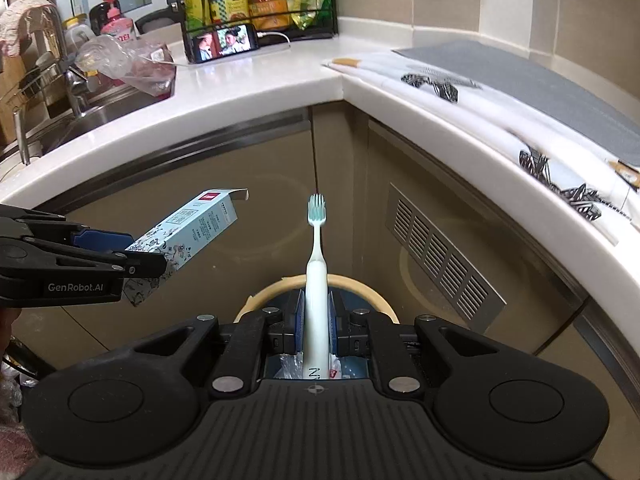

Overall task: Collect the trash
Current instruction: 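Carry the box and toothbrush down over the trash bin with both tools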

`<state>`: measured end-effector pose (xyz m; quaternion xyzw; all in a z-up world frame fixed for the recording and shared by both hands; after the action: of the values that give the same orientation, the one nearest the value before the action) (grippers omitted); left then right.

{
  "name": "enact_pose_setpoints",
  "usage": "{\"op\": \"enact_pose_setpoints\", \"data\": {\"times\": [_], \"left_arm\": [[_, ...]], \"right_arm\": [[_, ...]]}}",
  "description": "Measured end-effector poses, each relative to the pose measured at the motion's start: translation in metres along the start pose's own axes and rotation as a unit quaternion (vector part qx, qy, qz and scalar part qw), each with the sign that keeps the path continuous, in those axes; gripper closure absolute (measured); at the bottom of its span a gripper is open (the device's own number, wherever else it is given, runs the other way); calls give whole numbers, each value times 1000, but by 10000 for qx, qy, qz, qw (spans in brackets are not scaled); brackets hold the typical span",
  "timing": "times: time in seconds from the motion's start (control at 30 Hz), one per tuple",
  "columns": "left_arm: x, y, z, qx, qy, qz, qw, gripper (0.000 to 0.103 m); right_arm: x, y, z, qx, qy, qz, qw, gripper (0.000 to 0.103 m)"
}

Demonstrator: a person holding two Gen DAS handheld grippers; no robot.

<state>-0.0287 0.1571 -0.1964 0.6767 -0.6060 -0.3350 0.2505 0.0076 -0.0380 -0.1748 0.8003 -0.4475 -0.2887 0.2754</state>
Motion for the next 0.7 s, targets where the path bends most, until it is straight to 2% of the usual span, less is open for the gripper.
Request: {"op": "enact_pose_setpoints", "data": {"times": [0.7], "left_arm": [[33,-81,-2,-703,-270,127,9971,59]], "right_arm": [[33,-50,10,-492,-340,44,9982,89]]}}
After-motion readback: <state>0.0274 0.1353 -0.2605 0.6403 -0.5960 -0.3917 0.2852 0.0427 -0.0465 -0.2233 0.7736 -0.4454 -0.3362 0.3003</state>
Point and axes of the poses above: each gripper's, at about its wrist camera, not at the fingertips, and y roughly against the way its jaws point, x to its right, z to its underside, the point moved 8 cm from there along -y, roughly the way its jaws point, and after that the axes turned 8 degrees about -z, right-handed, at the moved point
